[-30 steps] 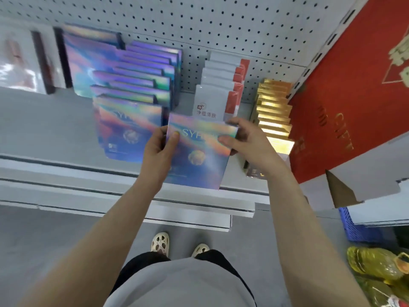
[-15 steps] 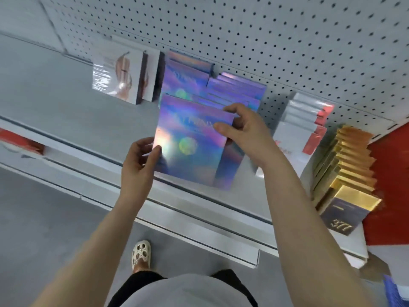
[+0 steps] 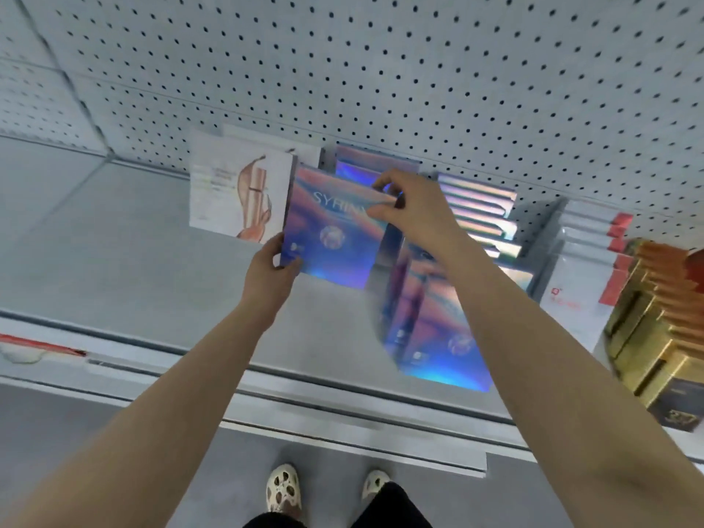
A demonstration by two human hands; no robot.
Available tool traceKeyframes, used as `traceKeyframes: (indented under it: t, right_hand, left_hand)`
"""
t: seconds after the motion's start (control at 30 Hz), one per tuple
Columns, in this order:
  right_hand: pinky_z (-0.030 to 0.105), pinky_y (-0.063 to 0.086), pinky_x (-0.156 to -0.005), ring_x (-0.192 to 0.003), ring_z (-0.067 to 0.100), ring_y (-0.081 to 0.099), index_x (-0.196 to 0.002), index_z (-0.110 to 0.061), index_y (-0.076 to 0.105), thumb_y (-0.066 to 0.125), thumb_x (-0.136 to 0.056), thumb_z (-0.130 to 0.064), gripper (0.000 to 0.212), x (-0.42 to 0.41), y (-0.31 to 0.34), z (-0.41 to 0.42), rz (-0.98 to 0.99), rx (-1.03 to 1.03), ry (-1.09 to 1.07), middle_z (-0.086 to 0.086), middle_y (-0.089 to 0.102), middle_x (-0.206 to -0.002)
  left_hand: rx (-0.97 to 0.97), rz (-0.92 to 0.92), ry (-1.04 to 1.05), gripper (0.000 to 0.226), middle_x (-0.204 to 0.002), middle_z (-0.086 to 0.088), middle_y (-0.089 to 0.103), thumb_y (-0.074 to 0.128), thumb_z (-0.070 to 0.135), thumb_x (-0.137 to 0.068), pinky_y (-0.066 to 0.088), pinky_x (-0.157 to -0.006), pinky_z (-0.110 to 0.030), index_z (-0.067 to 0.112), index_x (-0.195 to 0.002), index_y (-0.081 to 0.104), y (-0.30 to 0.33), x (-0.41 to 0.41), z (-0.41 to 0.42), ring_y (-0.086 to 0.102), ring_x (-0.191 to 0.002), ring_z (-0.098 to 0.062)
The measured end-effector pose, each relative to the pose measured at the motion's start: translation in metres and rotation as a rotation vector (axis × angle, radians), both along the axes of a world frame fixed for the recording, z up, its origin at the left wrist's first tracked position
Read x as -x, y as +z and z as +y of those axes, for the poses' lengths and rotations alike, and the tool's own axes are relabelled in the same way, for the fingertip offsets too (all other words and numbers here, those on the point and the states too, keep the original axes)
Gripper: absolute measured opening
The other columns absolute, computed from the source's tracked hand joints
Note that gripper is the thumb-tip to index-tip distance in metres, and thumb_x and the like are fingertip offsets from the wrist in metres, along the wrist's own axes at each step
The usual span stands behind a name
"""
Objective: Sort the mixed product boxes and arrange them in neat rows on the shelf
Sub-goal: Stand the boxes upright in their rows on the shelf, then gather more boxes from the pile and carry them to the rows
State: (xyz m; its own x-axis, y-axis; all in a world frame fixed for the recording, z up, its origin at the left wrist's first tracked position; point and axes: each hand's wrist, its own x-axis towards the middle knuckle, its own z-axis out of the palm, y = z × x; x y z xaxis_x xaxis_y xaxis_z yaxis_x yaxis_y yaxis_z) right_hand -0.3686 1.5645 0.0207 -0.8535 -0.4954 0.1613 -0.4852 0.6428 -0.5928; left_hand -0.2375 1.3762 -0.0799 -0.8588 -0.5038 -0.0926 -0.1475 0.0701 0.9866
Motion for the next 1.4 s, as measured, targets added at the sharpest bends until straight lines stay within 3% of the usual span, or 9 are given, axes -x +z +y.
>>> traceKeyframes:
  t: [0.13,0.23,0.4,0.5,0.7,0.83,1.03,1.2,1.4]
  right_hand:
    - [0.029,0.036,-0.069,-0.084,0.019,0.051,-0.107,-0.019,0.065,0.076,-0.080,-0.032,0.032,0.030,-0.006,-0.004,0.079,-0.189,0.010,-0.002,0.059,-0.087]
    - [0.035,0.040,-0.079,-0.102,0.025,0.045,-0.111,-0.019,0.064,0.074,-0.082,-0.037,0.036,0.043,-0.013,-0.006,0.125,-0.365,0.022,0.002,0.064,-0.094]
    - [0.038,0.040,-0.087,-0.112,0.034,0.048,-0.115,-0.011,0.064,0.068,-0.086,-0.033,0.037,0.053,-0.014,-0.011,0.230,-0.535,0.041,0.012,0.058,-0.114]
    - [0.037,0.041,-0.084,-0.111,0.033,0.052,-0.117,-0.012,0.060,0.068,-0.084,-0.026,0.037,0.052,-0.014,-0.011,0.220,-0.531,0.038,0.012,0.058,-0.114]
    - [0.037,0.041,-0.083,-0.111,0.034,0.052,-0.120,-0.012,0.058,0.067,-0.085,-0.023,0.037,0.051,-0.014,-0.011,0.231,-0.531,0.046,0.012,0.058,-0.116]
    - [0.035,0.039,-0.083,-0.114,0.033,0.049,-0.124,-0.011,0.056,0.065,-0.088,-0.021,0.038,0.051,-0.014,-0.010,0.257,-0.562,0.037,0.012,0.055,-0.121]
    - [0.040,0.039,-0.089,-0.116,0.036,0.049,-0.131,-0.010,0.055,0.060,-0.094,-0.023,0.040,0.030,-0.004,-0.015,0.345,-0.505,0.092,0.014,0.055,-0.125]
    - [0.042,0.039,-0.089,-0.112,0.036,0.050,-0.128,-0.009,0.058,0.053,-0.099,-0.019,0.031,-0.011,-0.012,-0.041,0.341,-0.325,0.193,0.014,0.059,-0.122]
    - [0.043,0.042,-0.087,-0.104,0.037,0.054,-0.123,-0.010,0.060,0.053,-0.098,-0.023,0.029,-0.068,-0.045,-0.103,0.280,-0.229,0.332,0.014,0.062,-0.114]
  left_hand:
    - [0.028,-0.074,-0.085,0.039,-0.102,0.004,0.069,0.059,0.022,-0.074,0.049,-0.084,-0.030,0.037,-0.110,0.061,-0.014,0.021,-0.001,0.064,-0.090,-0.017]
    - [0.120,-0.146,-0.131,0.035,-0.110,-0.001,0.066,0.059,0.022,-0.077,0.050,-0.089,-0.038,0.032,-0.111,0.059,-0.027,0.030,-0.001,0.064,-0.095,-0.025]
    - [0.292,-0.146,-0.143,0.056,-0.120,-0.004,0.052,0.060,0.007,-0.087,0.041,-0.084,-0.022,0.019,-0.141,0.047,-0.037,0.042,0.002,0.058,-0.099,-0.020]
    - [0.322,-0.143,-0.154,0.058,-0.113,-0.002,0.049,0.058,0.006,-0.090,0.036,-0.078,-0.016,0.020,-0.144,0.043,-0.034,0.049,0.004,0.054,-0.095,-0.018]
    - [0.355,-0.182,-0.168,0.059,-0.120,-0.007,0.052,0.058,0.014,-0.091,0.045,-0.087,-0.026,0.024,-0.146,0.040,-0.038,0.052,0.006,0.058,-0.095,-0.019]
    - [0.350,-0.185,-0.181,0.059,-0.122,-0.008,0.055,0.059,0.016,-0.089,0.051,-0.095,-0.036,0.025,-0.145,0.042,-0.036,0.053,0.007,0.060,-0.099,-0.020]
    - [0.367,-0.171,-0.092,0.048,-0.132,-0.004,0.056,0.060,0.020,-0.094,0.044,-0.098,-0.030,0.018,-0.140,0.049,-0.010,0.034,0.009,0.057,-0.116,-0.021]
    - [0.363,-0.047,0.067,0.031,-0.117,0.004,0.068,0.058,0.015,-0.094,0.050,-0.093,-0.025,0.021,-0.124,0.062,0.014,-0.022,-0.009,0.064,-0.103,-0.011]
    - [0.426,-0.063,0.289,0.024,-0.110,0.009,0.068,0.056,0.017,-0.096,0.050,-0.085,-0.019,0.024,-0.117,0.066,0.016,-0.113,-0.059,0.064,-0.097,-0.003]
